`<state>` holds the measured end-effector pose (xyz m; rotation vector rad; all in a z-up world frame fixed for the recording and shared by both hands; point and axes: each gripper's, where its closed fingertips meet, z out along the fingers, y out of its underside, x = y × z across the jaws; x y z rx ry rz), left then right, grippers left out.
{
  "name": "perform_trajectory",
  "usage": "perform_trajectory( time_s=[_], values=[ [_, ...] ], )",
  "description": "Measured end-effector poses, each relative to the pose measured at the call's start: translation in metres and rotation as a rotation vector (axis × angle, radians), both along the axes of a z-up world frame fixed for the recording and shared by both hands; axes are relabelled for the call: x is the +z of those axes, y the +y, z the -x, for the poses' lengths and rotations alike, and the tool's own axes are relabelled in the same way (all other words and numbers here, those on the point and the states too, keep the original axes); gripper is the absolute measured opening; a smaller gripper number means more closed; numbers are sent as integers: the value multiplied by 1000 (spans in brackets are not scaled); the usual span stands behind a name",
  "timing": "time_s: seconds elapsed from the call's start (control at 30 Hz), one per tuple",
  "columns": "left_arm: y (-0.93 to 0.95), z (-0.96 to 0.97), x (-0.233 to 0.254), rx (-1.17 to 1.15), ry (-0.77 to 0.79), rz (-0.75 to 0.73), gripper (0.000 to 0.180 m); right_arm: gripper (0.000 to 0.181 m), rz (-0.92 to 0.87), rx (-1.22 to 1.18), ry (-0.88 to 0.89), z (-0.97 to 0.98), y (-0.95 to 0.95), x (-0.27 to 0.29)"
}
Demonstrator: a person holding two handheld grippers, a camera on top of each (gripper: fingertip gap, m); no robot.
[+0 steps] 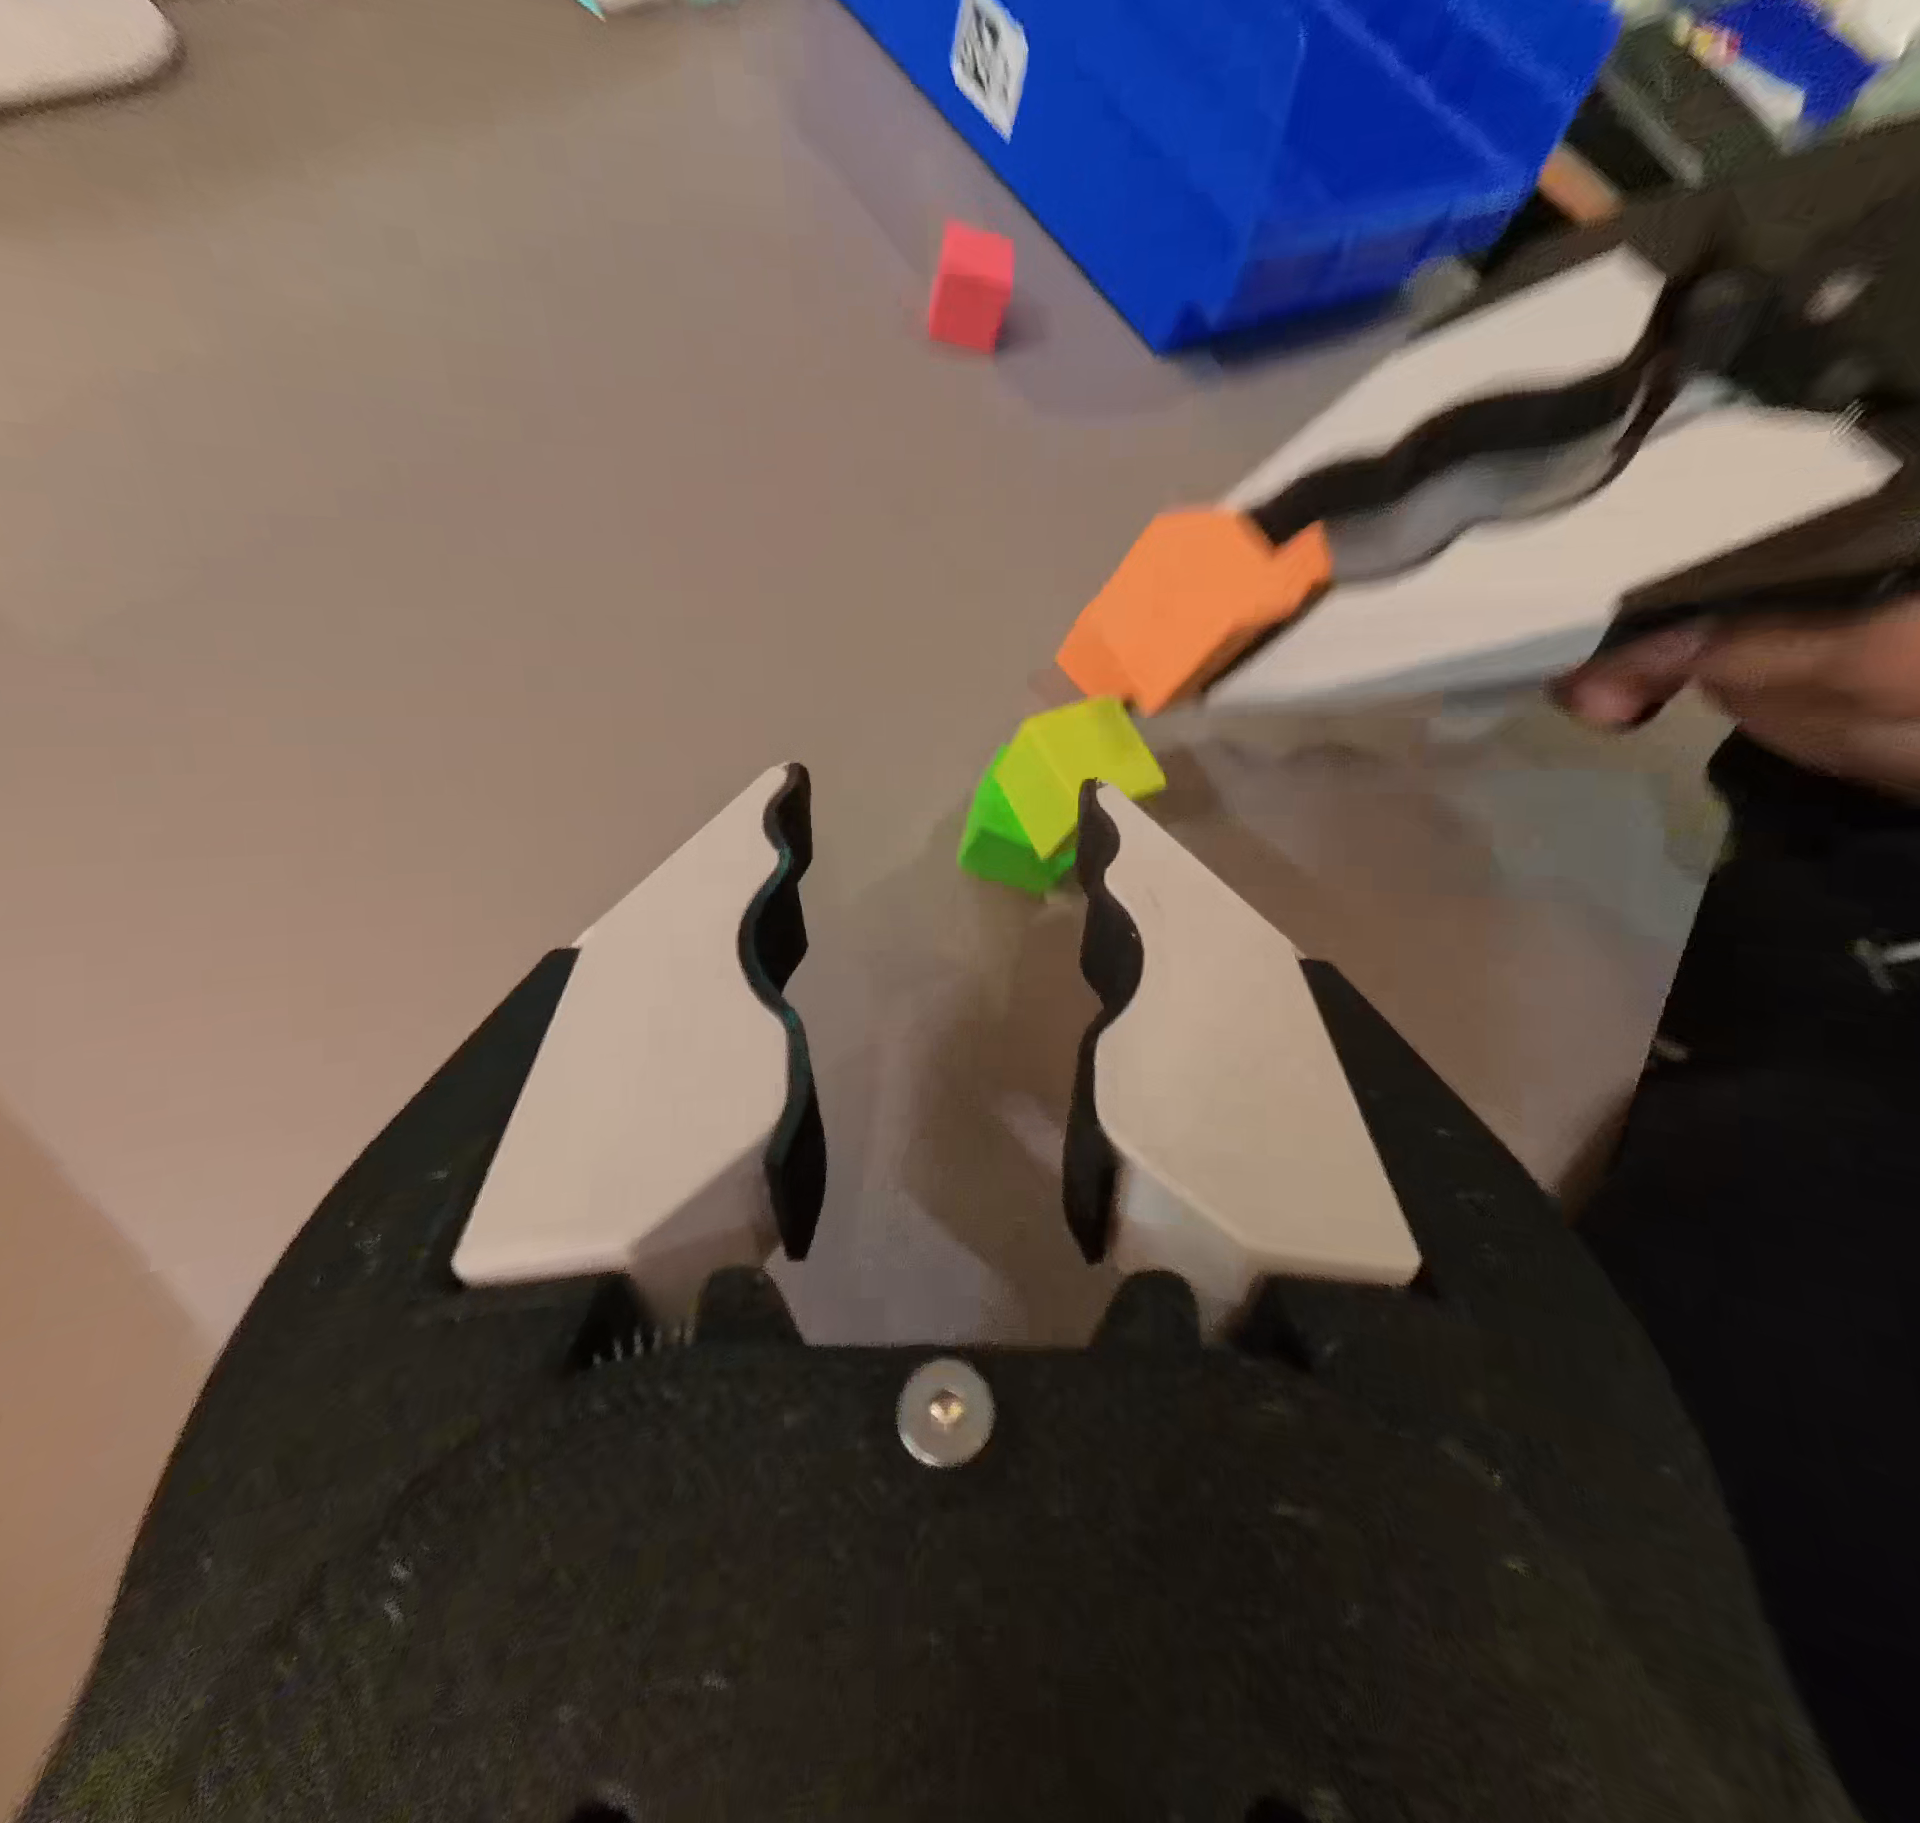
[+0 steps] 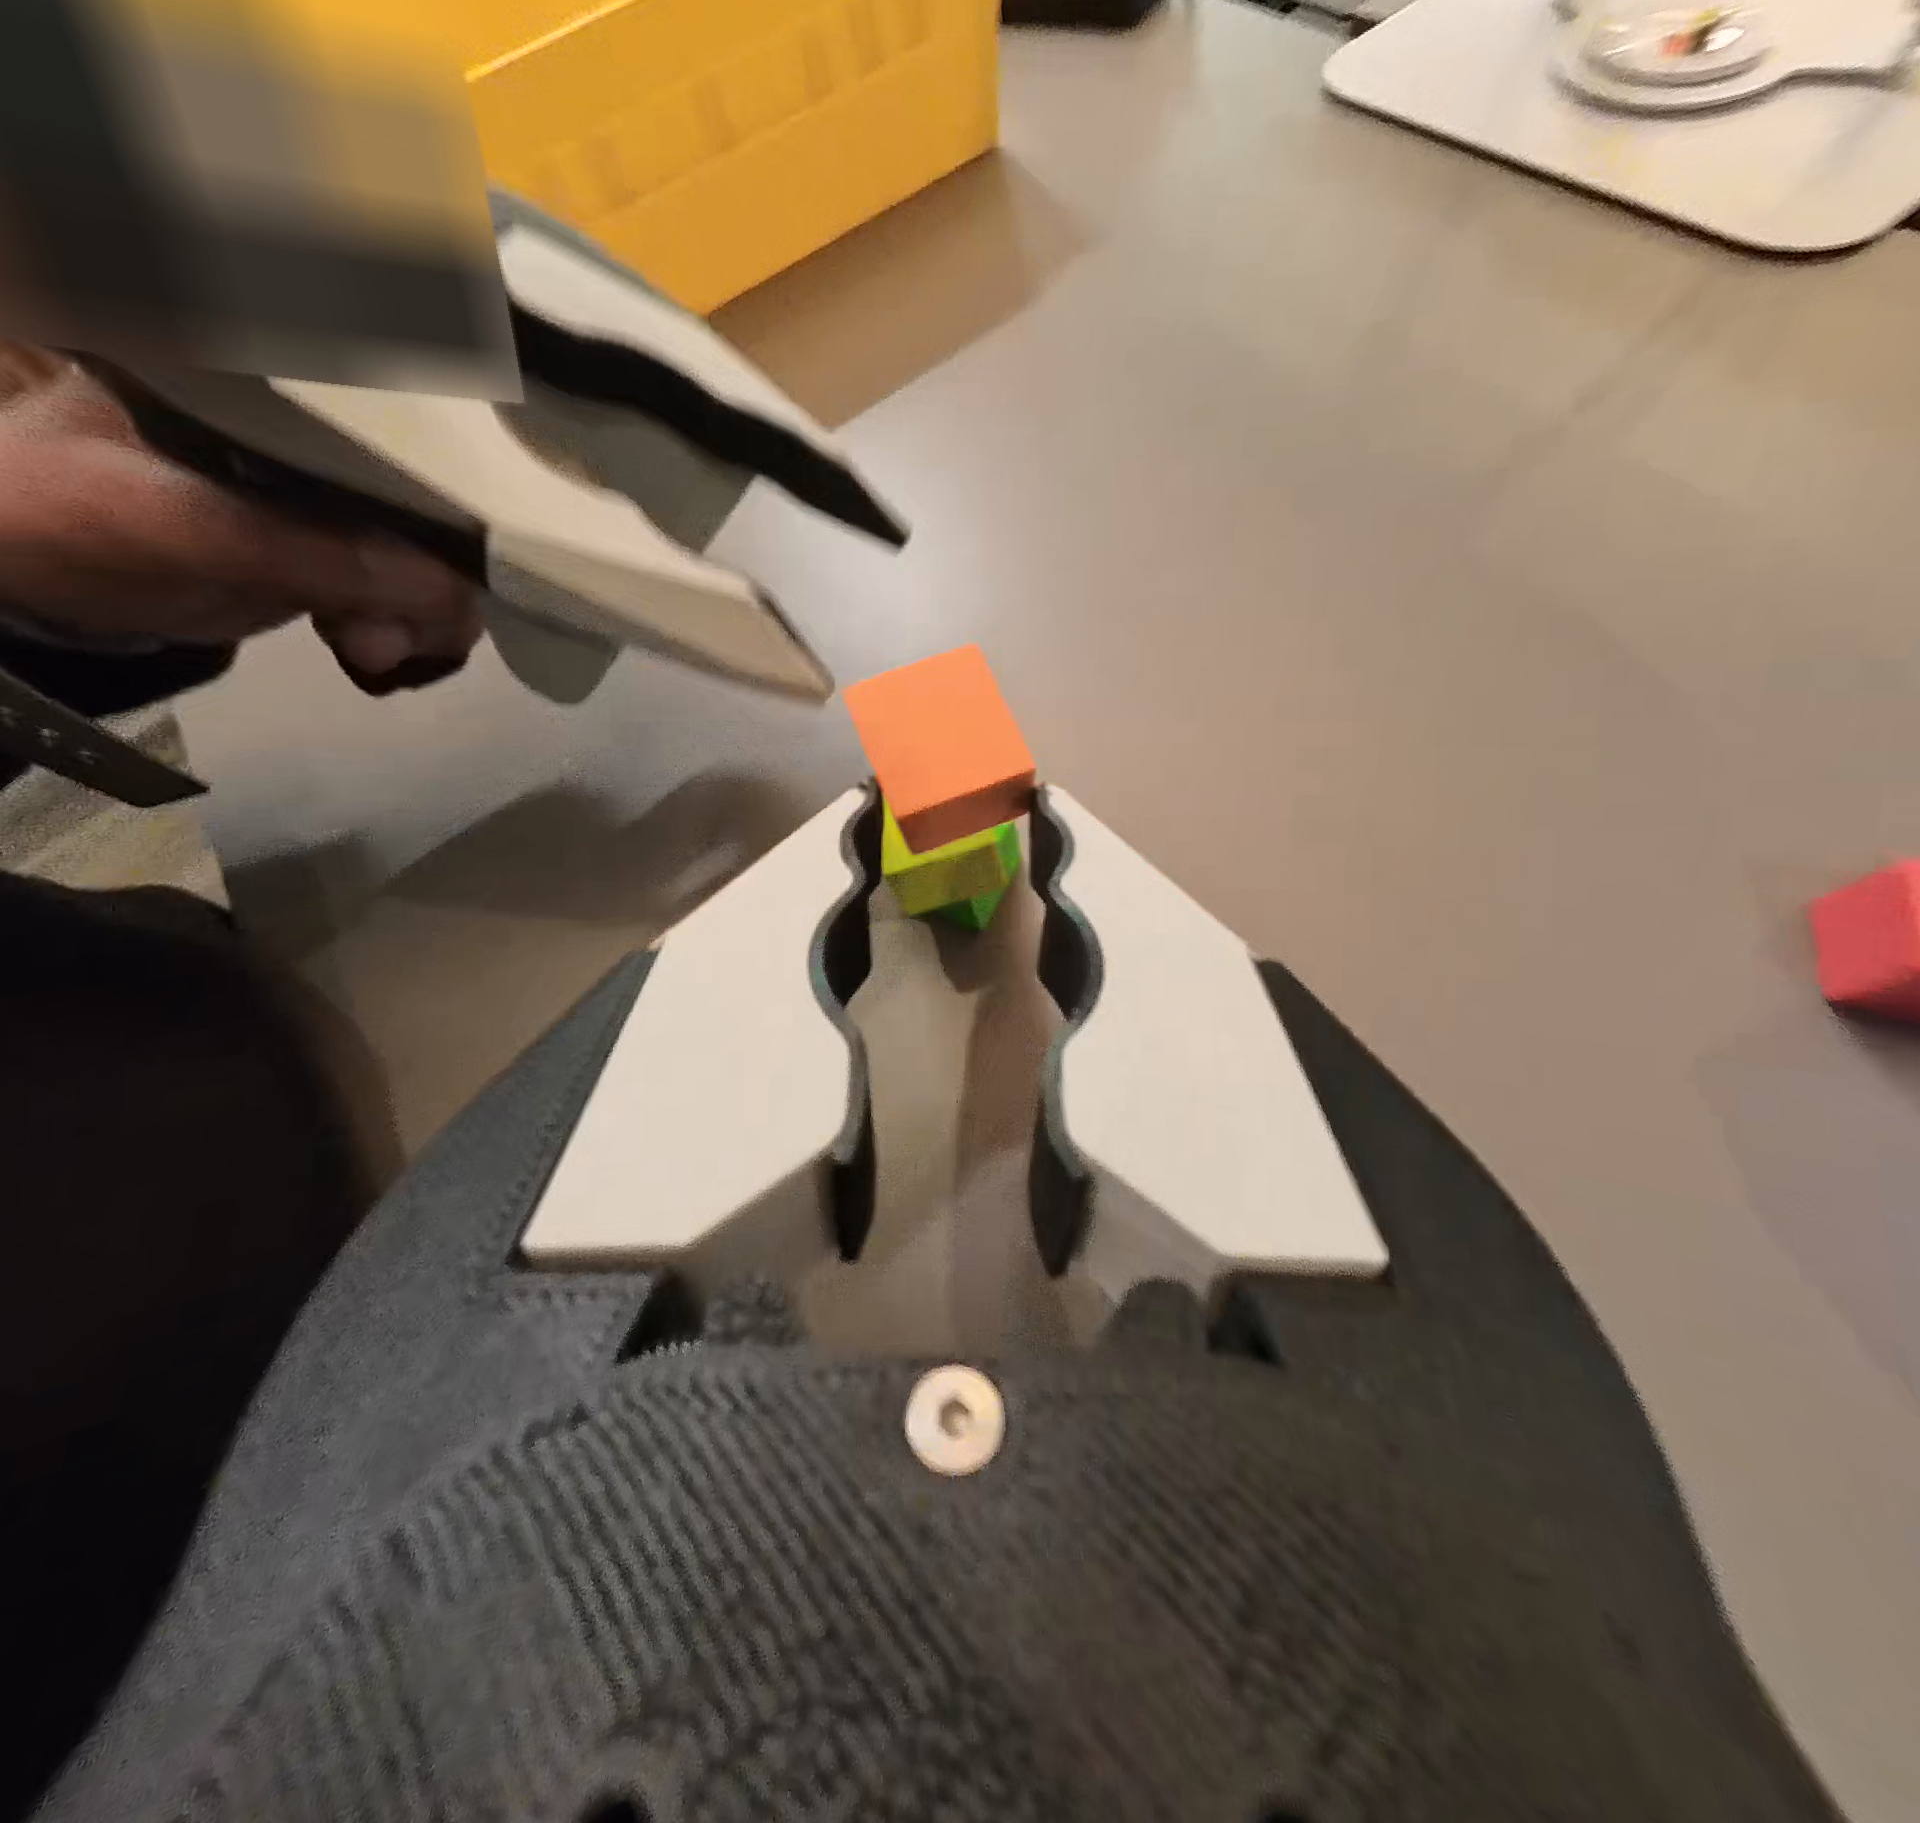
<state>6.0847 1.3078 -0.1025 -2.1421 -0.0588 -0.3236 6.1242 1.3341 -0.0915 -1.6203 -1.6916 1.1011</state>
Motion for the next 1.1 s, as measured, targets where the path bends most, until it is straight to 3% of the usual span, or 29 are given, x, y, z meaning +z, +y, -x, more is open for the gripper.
perform_trajectory(
  time_s=[0.1,0.2,0.4,0.43,0.5,0.73,0.83,1.0,1.1],
  values=[
    [6,11,20,66,-22,-72,47,29,-50,52,-42,5,-9,-15],
    [13,15,29,88,-27,-89,47,46,-79,46,-73,-6,-5,-18],
    [41,-35,49,-83,24,-88,47,45,-30,-153,-75,-69,49,-21],
    [47,-46,45,-135,70,-57,46,46,-26,-187,-90,-79,58,-27],
    [57,-65,35,-256,192,29,26,47,-36,-237,-110,-92,72,-37],
    [92,-89,16,-544,610,255,30,52,-94,-223,-153,-96,82,-57],
    [94,-93,-7,-688,603,368,27,54,-114,-196,-152,-94,79,-60],
    [75,-86,-42,-852,525,654,48,54,-108,-175,-125,-94,77,-59],
    [76,-78,-53,-860,568,717,42,52,-92,-170,-113,-95,77,-58]
  ],
)
